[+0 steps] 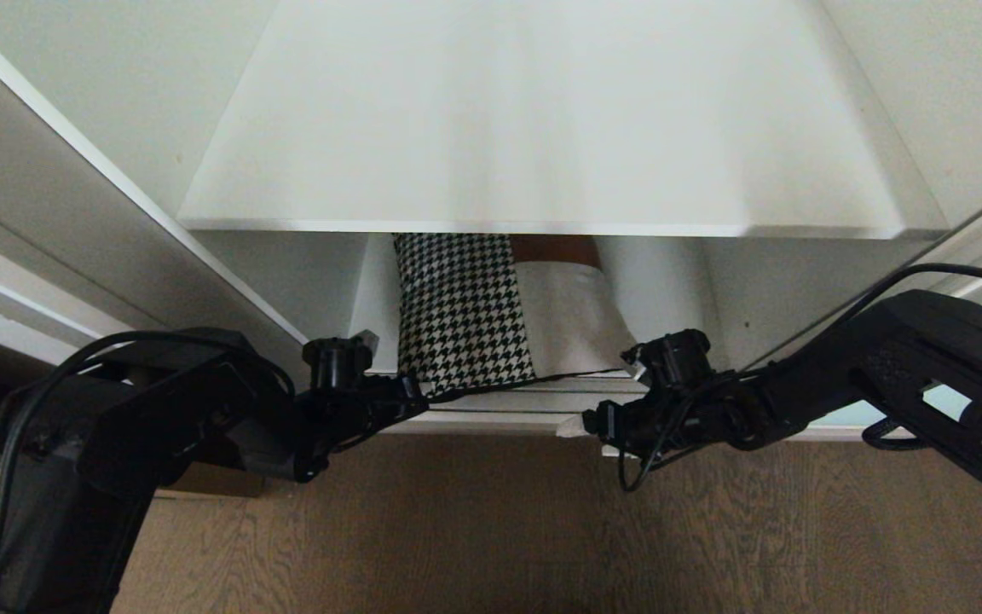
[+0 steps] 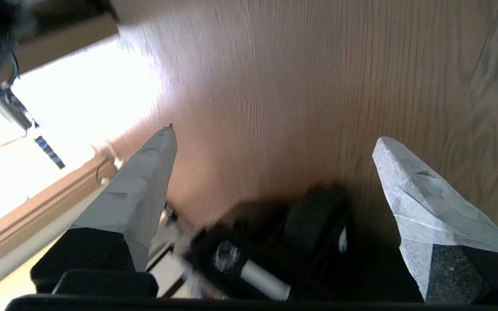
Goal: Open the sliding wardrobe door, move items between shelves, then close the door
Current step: Place the pillow on the higher shelf
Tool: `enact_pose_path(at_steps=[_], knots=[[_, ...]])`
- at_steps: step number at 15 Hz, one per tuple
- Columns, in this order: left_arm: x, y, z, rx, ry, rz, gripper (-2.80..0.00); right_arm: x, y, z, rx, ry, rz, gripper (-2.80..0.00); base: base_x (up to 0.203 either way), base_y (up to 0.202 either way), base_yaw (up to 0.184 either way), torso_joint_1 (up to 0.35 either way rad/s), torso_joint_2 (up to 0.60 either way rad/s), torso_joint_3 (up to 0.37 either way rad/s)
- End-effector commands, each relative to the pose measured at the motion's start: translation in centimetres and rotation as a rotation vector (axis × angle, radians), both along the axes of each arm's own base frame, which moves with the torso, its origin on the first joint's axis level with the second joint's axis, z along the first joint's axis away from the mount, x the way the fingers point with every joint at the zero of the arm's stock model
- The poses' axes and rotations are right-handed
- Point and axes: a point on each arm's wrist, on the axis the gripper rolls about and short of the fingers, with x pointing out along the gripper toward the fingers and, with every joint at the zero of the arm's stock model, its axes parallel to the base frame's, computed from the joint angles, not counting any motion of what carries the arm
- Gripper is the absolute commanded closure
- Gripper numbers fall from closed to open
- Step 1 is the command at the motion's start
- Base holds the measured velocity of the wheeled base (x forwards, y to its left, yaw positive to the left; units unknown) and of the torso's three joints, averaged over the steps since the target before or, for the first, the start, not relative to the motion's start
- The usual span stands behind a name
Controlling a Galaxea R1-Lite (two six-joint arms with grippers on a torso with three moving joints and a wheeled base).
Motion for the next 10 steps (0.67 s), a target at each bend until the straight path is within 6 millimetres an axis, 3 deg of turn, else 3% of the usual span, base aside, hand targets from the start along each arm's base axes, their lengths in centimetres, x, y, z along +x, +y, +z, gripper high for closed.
enact_pose_path(at_steps=[1, 10], knots=[[0.1, 0.1, 0.1, -0.007, -0.012, 0.002, 0.0, 1.1, -0.4, -0.1, 0.013, -0.03, -0.017, -2.8, 0.0, 0.0, 0.0, 0.0, 0.0, 0.0], [0.1, 0.1, 0.1, -0.011, -0.018, -0.007, 0.0, 4.1, -1.8, 2.2, 0.07, -0.181, -0.076, -2.8, 0.0, 0.0, 0.0, 0.0, 0.0, 0.0]])
